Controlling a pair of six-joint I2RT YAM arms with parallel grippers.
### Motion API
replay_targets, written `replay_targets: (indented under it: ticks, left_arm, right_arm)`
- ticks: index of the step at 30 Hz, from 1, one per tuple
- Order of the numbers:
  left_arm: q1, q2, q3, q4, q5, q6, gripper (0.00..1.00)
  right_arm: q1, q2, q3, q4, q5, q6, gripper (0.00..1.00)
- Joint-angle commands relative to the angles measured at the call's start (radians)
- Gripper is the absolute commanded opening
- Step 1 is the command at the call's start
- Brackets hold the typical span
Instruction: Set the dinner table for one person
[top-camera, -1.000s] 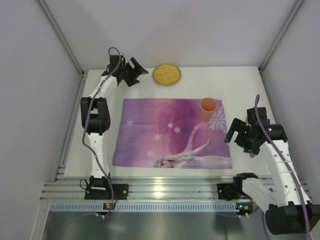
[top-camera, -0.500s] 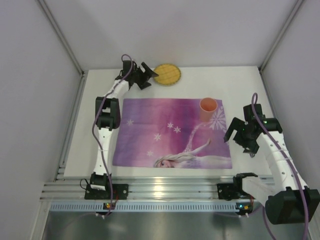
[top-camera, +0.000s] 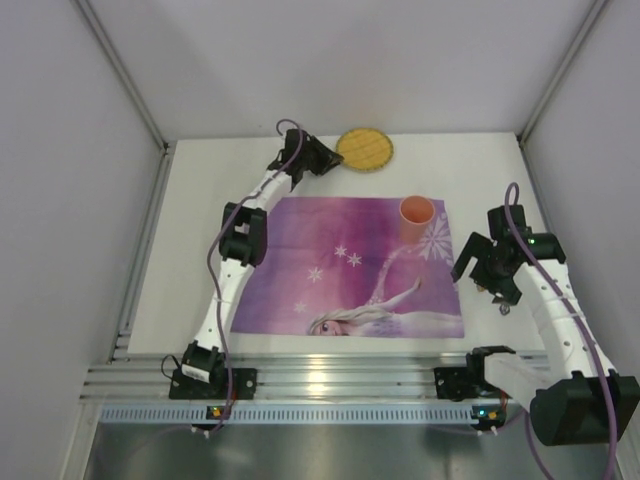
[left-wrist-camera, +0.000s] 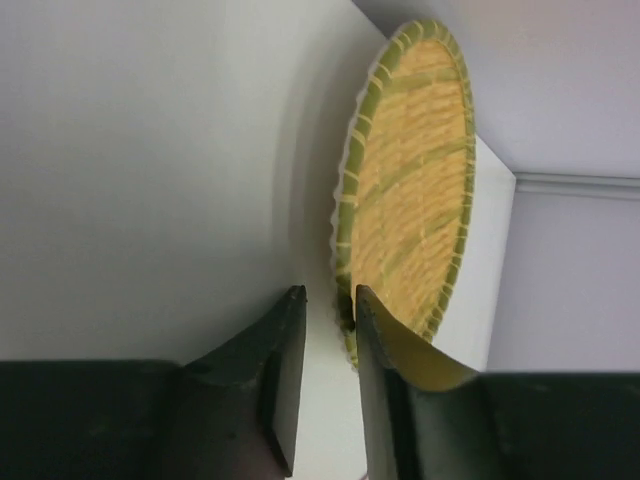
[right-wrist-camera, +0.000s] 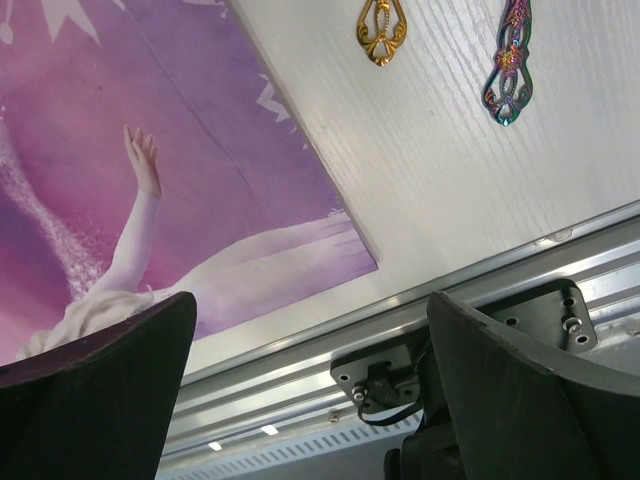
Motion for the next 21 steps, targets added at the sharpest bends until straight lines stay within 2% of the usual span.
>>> replay_targets:
  ticks: [1,2,3,5,11,13,17,21]
  left_arm:
    - [0.032,0.047,-0.009,0.000,-0.095,-0.088,0.29]
    - [0.035,0.049,-0.009,0.013,-0.103,-0.124,0.26]
    - [0.037,0.051,-0.010,0.028,-0.105,-0.140,0.12]
    - [0.043,0.054,-0.010,0.065,-0.100,-0.187,0.00]
    - [0.058,0.012,-0.023,0.073,-0.025,-0.166,0.00]
    - [0.066,-0.018,-0.073,0.108,0.010,-0.152,0.00]
    - [0.088,-0.144,-0.148,0.087,0.078,-0.064,0.00]
    - [0.114,-0.302,-0.298,-0.012,0.133,0.076,0.00]
  right_arm:
    - [-0.019,-0.003,0.047,0.001,0.031,-0.009,1.00]
    - [-0.019,-0.002,0.045,0.001,0.031,-0.010,1.00]
    - [-0.021,-0.002,0.047,0.001,0.030,-0.012,1.00]
    - [-0.022,-0.003,0.051,0.004,0.027,-0.018,1.00]
    - [-0.022,-0.009,0.037,0.031,-0.006,-0.027,1.00]
    - [-0.022,-0.008,0.033,0.041,-0.018,-0.032,1.00]
    - [-0.024,-0.017,0.021,0.071,-0.062,-0.035,1.00]
    - [-0.022,-0.026,0.007,0.097,-0.098,-0.039,1.00]
